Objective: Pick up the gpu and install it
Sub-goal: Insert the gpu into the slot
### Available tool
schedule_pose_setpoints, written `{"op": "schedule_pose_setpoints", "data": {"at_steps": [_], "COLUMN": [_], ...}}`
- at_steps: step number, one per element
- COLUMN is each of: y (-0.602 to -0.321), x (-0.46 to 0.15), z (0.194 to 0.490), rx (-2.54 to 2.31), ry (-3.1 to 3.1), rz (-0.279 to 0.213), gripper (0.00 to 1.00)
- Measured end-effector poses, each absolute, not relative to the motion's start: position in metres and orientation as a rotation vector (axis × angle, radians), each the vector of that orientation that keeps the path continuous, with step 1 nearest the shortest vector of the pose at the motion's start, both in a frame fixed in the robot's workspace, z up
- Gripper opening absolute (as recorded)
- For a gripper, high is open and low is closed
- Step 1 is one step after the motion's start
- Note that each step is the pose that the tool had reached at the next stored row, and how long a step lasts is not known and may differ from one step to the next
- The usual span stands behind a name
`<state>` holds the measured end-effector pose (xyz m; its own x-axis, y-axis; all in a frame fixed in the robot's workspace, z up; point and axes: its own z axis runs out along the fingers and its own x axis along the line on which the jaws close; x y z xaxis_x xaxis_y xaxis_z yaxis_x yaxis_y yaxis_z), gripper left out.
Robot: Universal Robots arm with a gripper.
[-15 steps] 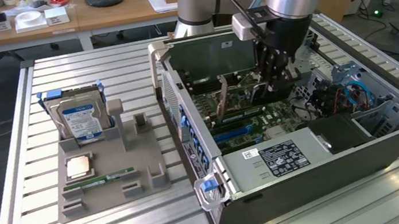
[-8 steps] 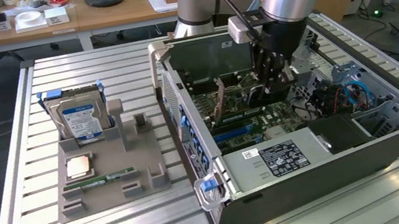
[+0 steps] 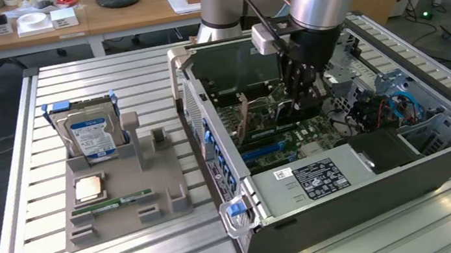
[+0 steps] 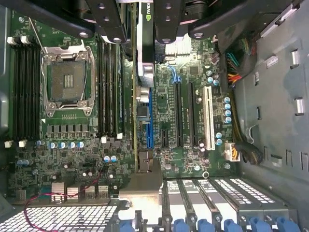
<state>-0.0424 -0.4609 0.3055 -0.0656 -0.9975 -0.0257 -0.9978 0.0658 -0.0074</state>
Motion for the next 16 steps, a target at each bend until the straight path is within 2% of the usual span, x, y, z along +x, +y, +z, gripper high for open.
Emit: {"op": "schedule_pose_setpoints", "data": {"at_steps": [16], "y": [-0.461], "x": [-0.046], "z": [0.292], "rx": [-2.131], "ry": [2.276], "rz": [0.019], "gripper": [0.27]}}
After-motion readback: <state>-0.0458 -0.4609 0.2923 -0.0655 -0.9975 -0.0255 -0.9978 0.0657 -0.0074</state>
